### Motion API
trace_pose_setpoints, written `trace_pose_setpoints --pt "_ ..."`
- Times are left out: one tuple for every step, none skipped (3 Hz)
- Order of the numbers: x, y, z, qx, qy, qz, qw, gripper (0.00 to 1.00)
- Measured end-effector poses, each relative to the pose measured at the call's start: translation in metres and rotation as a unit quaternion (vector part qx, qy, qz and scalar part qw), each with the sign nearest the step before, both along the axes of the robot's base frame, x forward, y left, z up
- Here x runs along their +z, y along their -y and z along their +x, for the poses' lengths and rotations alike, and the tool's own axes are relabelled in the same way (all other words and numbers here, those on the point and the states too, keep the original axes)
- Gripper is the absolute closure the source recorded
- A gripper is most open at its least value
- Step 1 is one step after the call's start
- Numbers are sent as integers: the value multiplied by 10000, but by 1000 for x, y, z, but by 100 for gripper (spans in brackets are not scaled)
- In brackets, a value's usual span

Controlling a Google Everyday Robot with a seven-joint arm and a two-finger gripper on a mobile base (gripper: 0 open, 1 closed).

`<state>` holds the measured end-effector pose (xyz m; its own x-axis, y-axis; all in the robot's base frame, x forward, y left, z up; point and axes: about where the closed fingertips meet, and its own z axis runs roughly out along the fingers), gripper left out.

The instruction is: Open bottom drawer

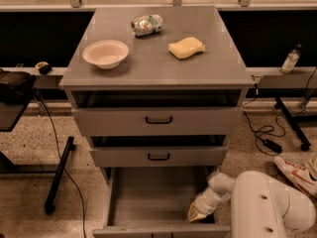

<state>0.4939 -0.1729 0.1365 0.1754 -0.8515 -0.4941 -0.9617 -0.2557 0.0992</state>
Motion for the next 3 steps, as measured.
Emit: trace_pose_setpoints --pt "-19 -7 -19 -284 -222 143 9992 100" --pt "-24 -11 -31 -515 -355 254 9977 100" --pt "-20 -9 -26 -616 -331 261 9972 100"
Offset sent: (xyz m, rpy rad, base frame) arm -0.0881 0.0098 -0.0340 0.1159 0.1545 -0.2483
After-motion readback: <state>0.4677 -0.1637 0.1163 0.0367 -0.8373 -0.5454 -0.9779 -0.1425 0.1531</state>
